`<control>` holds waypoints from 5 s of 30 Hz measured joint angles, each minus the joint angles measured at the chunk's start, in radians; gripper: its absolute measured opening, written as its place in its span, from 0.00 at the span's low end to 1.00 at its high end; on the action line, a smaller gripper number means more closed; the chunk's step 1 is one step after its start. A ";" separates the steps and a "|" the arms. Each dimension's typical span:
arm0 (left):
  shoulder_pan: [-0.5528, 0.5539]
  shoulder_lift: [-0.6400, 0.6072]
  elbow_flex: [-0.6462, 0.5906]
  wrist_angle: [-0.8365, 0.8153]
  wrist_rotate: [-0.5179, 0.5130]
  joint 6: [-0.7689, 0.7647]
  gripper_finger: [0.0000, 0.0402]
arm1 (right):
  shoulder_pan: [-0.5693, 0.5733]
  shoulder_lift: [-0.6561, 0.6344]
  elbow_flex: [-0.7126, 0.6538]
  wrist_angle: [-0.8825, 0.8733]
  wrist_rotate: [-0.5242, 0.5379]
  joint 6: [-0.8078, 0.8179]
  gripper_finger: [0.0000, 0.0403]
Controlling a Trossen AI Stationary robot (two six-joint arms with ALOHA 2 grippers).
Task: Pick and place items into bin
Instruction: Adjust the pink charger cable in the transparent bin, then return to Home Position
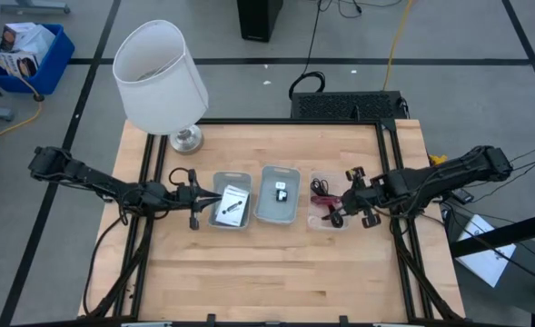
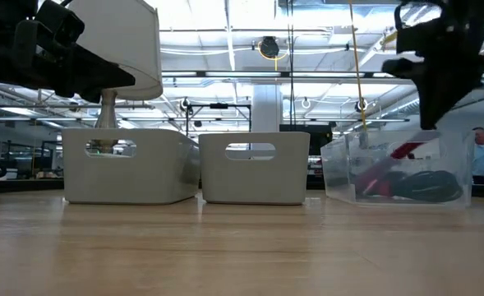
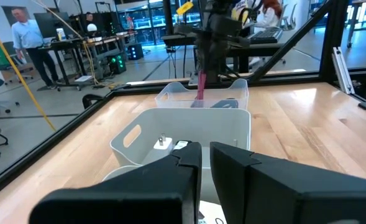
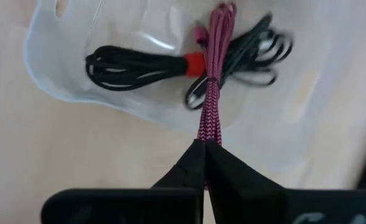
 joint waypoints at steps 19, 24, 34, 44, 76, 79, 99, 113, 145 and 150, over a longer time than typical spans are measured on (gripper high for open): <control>0.000 0.000 0.000 0.000 0.000 -0.003 0.10 | -0.122 -0.020 0.084 0.053 0.006 -0.423 0.00; 0.000 0.000 0.000 -0.001 0.000 -0.004 0.10 | -0.134 -0.038 0.135 0.060 -0.102 -0.384 0.00; 0.000 0.000 0.000 -0.005 0.000 -0.007 0.10 | -0.131 0.005 0.157 0.149 -0.261 -0.172 0.13; 0.000 0.000 0.000 -0.014 0.000 -0.018 0.10 | -0.127 0.224 0.156 0.121 -0.256 -0.054 0.54; 0.000 0.000 0.000 -0.019 0.006 -0.027 0.10 | -0.177 0.370 0.082 0.094 -0.024 -0.199 0.03; 0.000 0.000 0.000 -0.019 0.006 -0.027 0.10 | -0.176 0.348 0.082 0.093 0.010 -0.214 0.05; 0.000 0.000 0.000 -0.018 0.005 -0.028 0.10 | -0.209 0.160 0.082 0.230 -0.251 -0.673 0.02; 0.000 0.000 0.000 -0.019 0.004 -0.032 0.10 | -0.275 0.202 0.076 0.227 -0.259 -0.665 0.04; 0.025 -0.001 0.002 -0.012 -0.062 0.172 0.01 | -0.374 -0.535 -0.484 1.034 -0.521 0.055 0.00; 0.038 -0.009 0.002 0.020 -0.007 0.211 0.01 | -0.427 -0.683 -0.626 1.167 -0.521 0.174 0.00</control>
